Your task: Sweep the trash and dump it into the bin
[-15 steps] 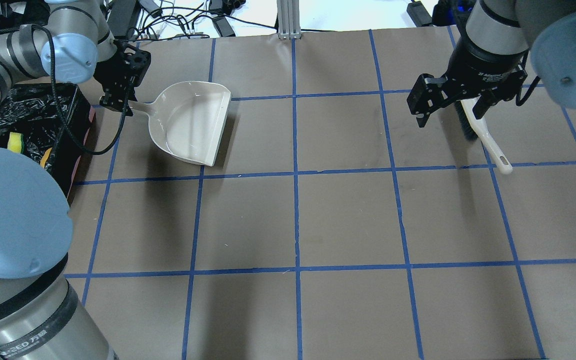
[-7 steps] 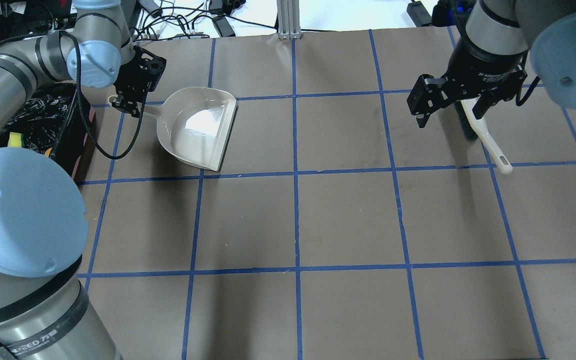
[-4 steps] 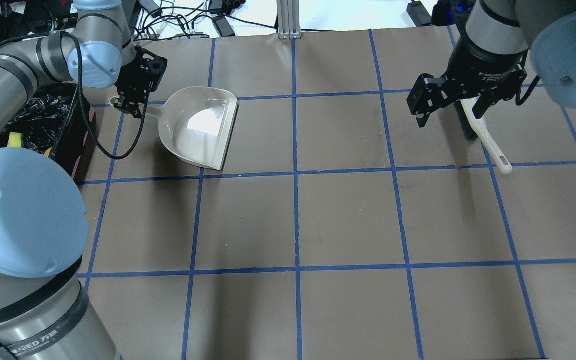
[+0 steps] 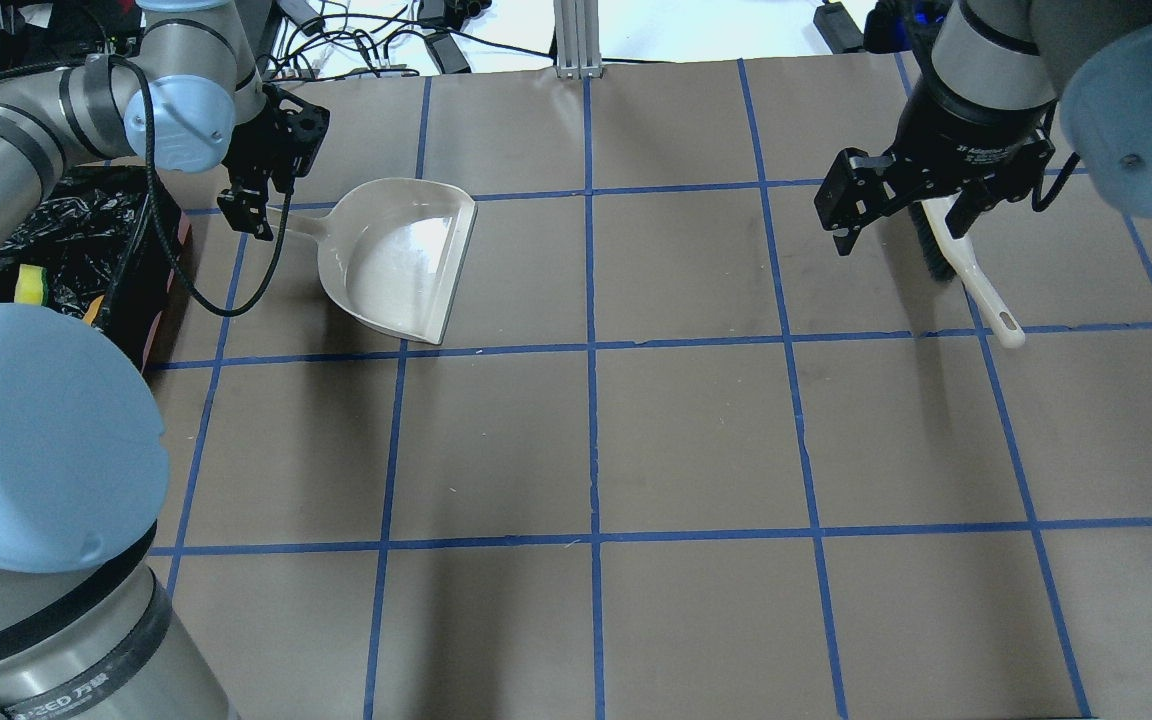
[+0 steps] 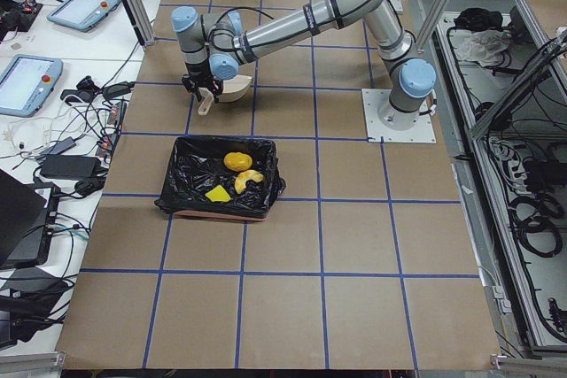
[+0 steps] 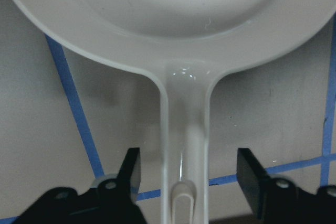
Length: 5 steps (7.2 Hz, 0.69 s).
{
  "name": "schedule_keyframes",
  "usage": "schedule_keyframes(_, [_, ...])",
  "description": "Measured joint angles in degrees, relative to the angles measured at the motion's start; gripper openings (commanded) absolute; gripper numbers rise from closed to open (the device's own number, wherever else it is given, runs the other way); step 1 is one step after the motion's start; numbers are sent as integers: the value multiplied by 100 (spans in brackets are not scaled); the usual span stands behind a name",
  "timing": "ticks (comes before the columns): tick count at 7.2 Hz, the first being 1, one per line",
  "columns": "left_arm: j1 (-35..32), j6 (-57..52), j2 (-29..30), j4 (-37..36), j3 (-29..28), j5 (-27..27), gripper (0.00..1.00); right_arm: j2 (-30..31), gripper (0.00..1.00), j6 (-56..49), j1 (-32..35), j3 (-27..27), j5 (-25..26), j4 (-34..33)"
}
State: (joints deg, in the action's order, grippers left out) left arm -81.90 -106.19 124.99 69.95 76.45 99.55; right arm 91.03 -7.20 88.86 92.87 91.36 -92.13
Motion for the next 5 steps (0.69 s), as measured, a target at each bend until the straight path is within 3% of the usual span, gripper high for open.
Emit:
schedule_keyframes(3, [-16, 968, -551, 611, -24, -105, 82, 2, 100, 0, 0, 0, 29, 2])
schedule_keyframes(5, [-93, 2126, -1162, 1310, -24, -506, 89, 3, 100, 0, 0, 0, 34, 2])
